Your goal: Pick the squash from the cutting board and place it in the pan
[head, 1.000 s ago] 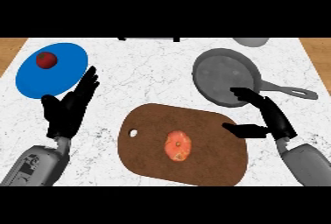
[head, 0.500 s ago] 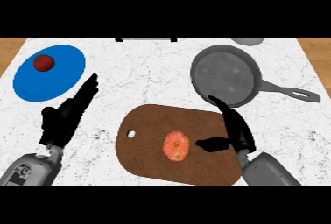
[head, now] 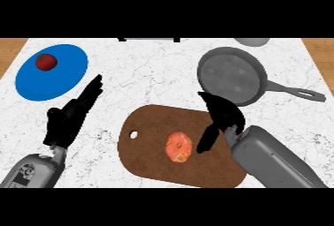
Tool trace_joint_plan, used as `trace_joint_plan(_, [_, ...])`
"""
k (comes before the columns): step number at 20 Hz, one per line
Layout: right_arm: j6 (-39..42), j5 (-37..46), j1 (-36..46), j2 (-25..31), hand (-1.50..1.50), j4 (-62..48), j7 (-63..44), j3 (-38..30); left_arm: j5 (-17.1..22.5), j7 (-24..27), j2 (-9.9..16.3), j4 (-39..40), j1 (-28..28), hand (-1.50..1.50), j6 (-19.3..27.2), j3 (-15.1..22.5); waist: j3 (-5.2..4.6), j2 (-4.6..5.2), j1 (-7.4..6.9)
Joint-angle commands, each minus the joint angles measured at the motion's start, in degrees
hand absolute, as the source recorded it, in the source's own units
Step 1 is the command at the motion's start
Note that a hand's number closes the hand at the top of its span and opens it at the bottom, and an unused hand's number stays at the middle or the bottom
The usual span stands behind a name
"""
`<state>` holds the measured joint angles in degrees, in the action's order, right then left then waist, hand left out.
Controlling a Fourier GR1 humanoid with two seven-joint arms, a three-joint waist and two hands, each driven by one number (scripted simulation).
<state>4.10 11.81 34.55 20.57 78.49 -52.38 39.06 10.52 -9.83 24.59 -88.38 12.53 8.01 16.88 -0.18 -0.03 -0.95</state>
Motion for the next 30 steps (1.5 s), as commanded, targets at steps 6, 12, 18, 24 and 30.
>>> trace_joint_plan(6, [18.2,-14.0,11.9,-11.7,-1.5,-8.0,-18.4,-0.8,0.3,-0.3,1.1,0.1,0.0,0.0,-1.9,-2.0,0.1,0.04,-0.35])
trace_joint_plan(12, [17.1,-13.9,14.3,-14.7,-1.5,-12.2,-21.8,1.5,1.0,0.9,1.7,-1.8,-2.9,0.0,-3.6,-3.1,0.12,-0.13,0.23])
trace_joint_plan(18, [17.4,-13.1,16.3,-15.3,-1.5,-17.1,-22.2,3.0,-2.3,-1.5,-2.0,-1.4,-1.1,0.0,-0.5,-1.2,0.14,-0.07,0.52])
trace_joint_plan(24, [18.1,-12.9,15.1,-16.0,-1.5,-17.2,-23.3,6.4,-2.0,0.6,-1.9,0.7,-1.5,0.0,-2.2,-2.7,0.12,-0.05,0.86])
trace_joint_plan(30, [16.3,-10.8,12.9,-14.6,-1.5,-16.6,-21.5,5.9,-3.8,0.1,-3.4,-3.1,-4.7,0.0,-1.2,-1.6,0.16,-0.11,0.7])
